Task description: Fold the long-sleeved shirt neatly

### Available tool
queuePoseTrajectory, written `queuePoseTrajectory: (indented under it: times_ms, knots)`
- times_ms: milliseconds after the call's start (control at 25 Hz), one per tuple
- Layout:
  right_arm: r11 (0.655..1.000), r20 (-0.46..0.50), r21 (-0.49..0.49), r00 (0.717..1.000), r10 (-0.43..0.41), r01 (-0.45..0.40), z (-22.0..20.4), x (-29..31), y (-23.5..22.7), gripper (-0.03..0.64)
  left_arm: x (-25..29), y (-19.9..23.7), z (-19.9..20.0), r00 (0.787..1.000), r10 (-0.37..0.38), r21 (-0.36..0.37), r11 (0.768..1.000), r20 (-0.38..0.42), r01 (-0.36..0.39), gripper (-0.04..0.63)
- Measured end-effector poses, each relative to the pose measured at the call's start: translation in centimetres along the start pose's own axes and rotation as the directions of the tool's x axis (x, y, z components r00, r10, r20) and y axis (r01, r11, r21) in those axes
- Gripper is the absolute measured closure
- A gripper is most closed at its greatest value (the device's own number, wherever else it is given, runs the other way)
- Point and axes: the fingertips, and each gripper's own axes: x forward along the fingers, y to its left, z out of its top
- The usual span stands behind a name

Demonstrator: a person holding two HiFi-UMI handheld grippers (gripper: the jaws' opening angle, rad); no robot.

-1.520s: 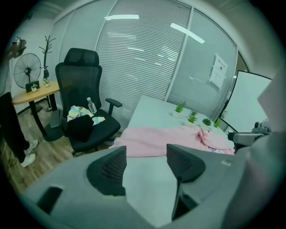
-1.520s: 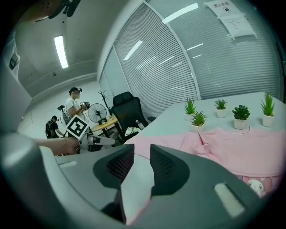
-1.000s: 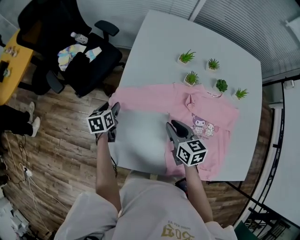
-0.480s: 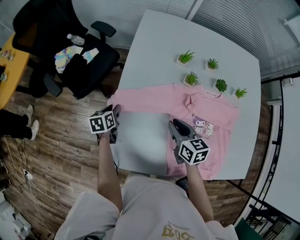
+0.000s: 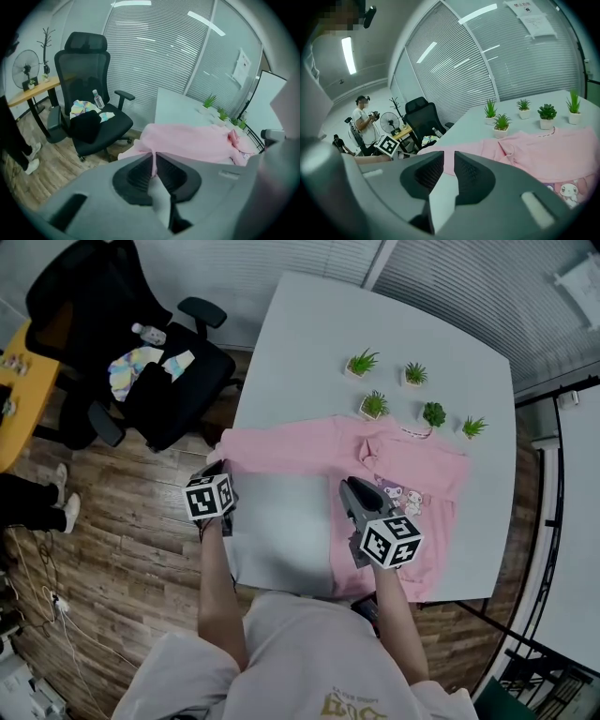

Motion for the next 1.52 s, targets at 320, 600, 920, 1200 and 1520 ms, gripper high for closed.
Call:
queuePoseTrajectory:
  times_ms: [320,600,920,1200,1520]
  knots:
    - [1.0,0.035,0.002,0.999,-0.03,0.03,0.7,-1.7,-0.9,0.538,-1.1,-0.6,1.0,0.998,0.032,0.024,0.999,0.045,-0.033,0.574]
    - [0.999,0.057,0.012,0.997,-0.053,0.053,1.0,-3.5,-1.7,0.54,-2.7,-2.7,2.5,0.994,0.014,0.024,1.0,0.107,-0.017,0.574]
    - [0.991,0.104,0.072,0.988,-0.117,0.11,1.0,-5.4,-4.0,0.537,-3.3,-6.3,4.2,0.988,-0.042,0.074,0.997,0.148,0.032,0.575]
    - [0.984,0.142,0.071,0.975,-0.173,0.164,1.5,-6.5,-4.6,0.528,-3.4,-8.8,4.4,0.985,-0.094,0.114,0.99,0.143,0.078,0.575]
    - [0.985,0.15,0.064,0.974,-0.167,0.159,1.3,-7.3,-4.6,0.528,-4.3,-10.8,4.3,0.985,-0.101,0.147,0.986,0.138,0.081,0.575]
